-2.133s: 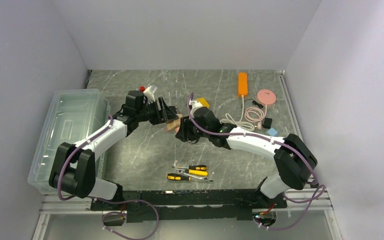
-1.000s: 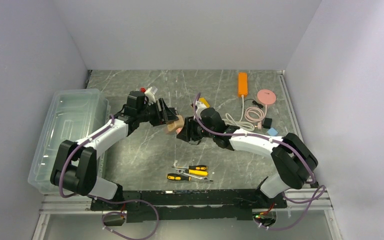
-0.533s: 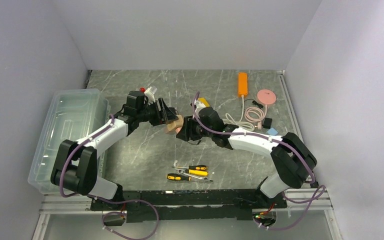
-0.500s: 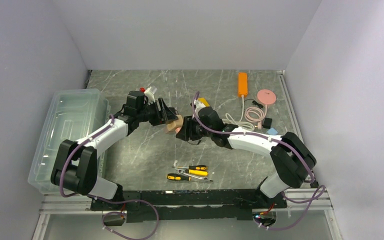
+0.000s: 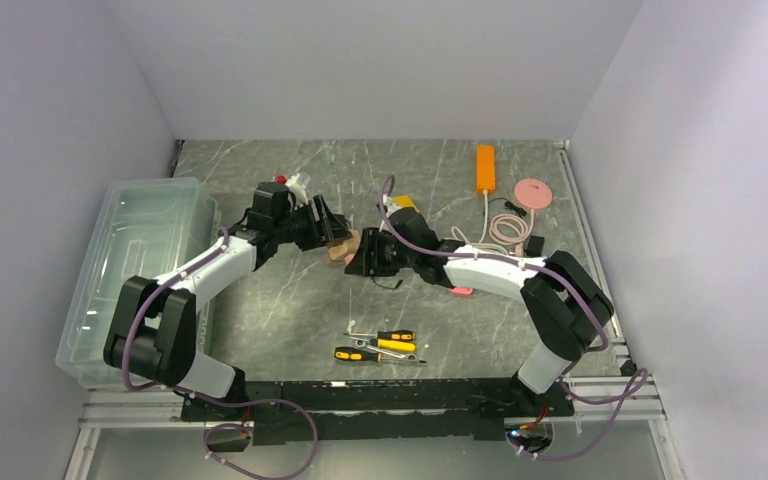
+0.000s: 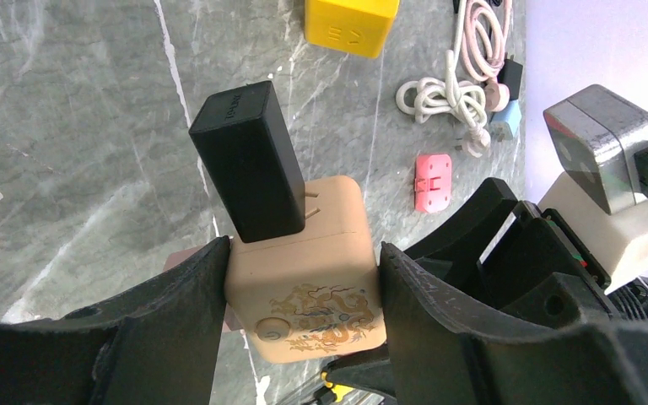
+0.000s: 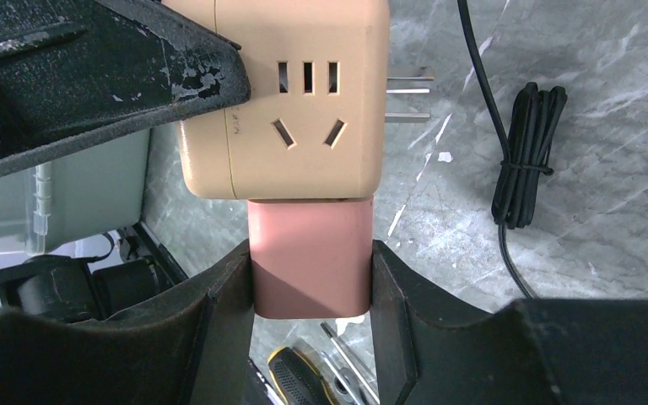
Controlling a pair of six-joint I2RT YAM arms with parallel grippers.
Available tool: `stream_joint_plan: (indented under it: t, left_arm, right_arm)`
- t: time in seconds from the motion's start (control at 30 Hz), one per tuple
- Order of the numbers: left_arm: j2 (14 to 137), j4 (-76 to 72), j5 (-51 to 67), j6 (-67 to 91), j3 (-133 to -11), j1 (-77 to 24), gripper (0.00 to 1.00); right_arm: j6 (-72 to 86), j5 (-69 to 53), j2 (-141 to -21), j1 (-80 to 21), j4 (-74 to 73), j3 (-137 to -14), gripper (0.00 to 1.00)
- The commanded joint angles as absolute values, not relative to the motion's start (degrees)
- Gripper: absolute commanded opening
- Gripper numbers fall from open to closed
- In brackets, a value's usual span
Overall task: Pull the plug off the socket
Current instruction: Remove the plug from the socket.
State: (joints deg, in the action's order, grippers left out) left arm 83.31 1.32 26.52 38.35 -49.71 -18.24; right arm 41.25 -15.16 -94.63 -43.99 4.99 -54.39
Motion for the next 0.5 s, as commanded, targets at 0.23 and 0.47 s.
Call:
stream_joint_plan:
  t: [0.23, 0.47]
  left_arm:
    - [83.2, -2.7, 27.9, 38.1, -50.6, -17.0, 0.0]
    - [83.0, -2.1, 27.5, 37.5, -50.8, -16.7, 0.0]
  right_arm:
    - [33.8, -18.1, -88.1, -44.9, 16.1, -48.4, 0.0]
    - [28.8, -19.5, -84.0, -46.4, 18.4, -46.3, 0.0]
